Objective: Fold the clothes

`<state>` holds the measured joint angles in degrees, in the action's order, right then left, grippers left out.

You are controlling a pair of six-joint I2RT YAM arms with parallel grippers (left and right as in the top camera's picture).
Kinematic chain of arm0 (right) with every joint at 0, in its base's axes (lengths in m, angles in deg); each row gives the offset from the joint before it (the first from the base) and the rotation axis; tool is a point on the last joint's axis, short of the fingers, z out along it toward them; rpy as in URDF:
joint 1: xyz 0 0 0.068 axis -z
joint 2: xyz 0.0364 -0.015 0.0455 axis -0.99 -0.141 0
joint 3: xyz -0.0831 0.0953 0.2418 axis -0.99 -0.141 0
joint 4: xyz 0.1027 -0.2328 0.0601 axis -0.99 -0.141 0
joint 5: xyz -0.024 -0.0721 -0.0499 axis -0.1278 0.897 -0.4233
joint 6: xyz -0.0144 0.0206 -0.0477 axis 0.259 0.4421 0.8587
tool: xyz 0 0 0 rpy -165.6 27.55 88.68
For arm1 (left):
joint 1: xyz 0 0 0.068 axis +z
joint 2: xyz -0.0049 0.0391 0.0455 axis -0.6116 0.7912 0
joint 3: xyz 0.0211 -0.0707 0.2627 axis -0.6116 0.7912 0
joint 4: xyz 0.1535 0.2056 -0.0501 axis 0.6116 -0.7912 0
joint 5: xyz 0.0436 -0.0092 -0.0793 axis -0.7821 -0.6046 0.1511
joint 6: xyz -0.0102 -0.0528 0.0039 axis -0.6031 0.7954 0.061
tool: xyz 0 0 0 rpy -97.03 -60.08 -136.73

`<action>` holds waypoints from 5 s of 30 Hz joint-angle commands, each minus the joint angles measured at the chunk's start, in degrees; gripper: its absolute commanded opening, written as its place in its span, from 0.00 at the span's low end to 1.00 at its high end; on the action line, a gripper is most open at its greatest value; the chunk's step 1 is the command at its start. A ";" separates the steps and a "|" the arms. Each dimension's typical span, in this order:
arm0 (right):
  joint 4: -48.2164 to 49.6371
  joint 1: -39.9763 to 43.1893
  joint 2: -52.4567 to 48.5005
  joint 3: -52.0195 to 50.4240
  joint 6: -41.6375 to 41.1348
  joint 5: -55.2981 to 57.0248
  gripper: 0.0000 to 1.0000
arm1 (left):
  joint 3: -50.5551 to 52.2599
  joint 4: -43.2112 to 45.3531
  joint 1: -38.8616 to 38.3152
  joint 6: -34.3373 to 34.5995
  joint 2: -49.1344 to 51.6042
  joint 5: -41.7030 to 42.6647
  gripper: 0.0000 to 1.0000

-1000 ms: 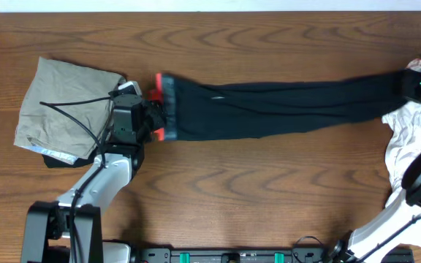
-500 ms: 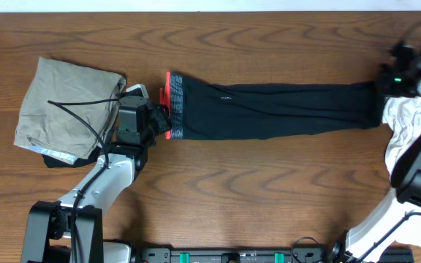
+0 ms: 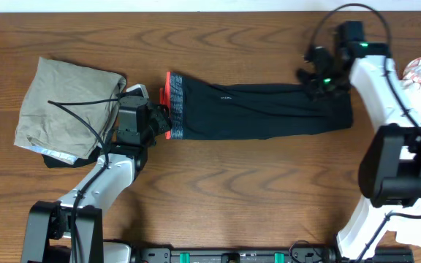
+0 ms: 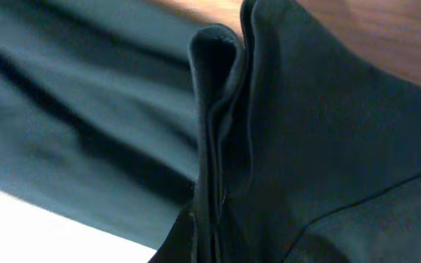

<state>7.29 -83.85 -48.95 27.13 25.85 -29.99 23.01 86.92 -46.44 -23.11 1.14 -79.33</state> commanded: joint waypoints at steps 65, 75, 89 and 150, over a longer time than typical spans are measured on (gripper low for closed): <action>12.11 -14.60 1.68 -14.64 -3.34 3.39 0.27 | -8.61 2.89 4.81 -4.28 16.57 13.20 0.45; 11.45 -15.80 2.23 -12.92 -4.85 3.37 0.56 | -8.61 2.84 4.81 -4.26 16.61 13.22 0.45; 10.34 -19.39 2.51 -11.10 -9.55 9.01 0.61 | -8.61 1.95 4.81 -4.26 16.61 13.22 0.45; 11.28 -22.53 1.81 -9.38 -15.58 15.56 0.01 | -8.59 -2.32 4.81 -4.26 16.61 13.20 0.45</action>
<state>19.09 -104.44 -48.27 14.65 10.51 -14.60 15.27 85.34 -41.87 -26.35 17.31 -66.87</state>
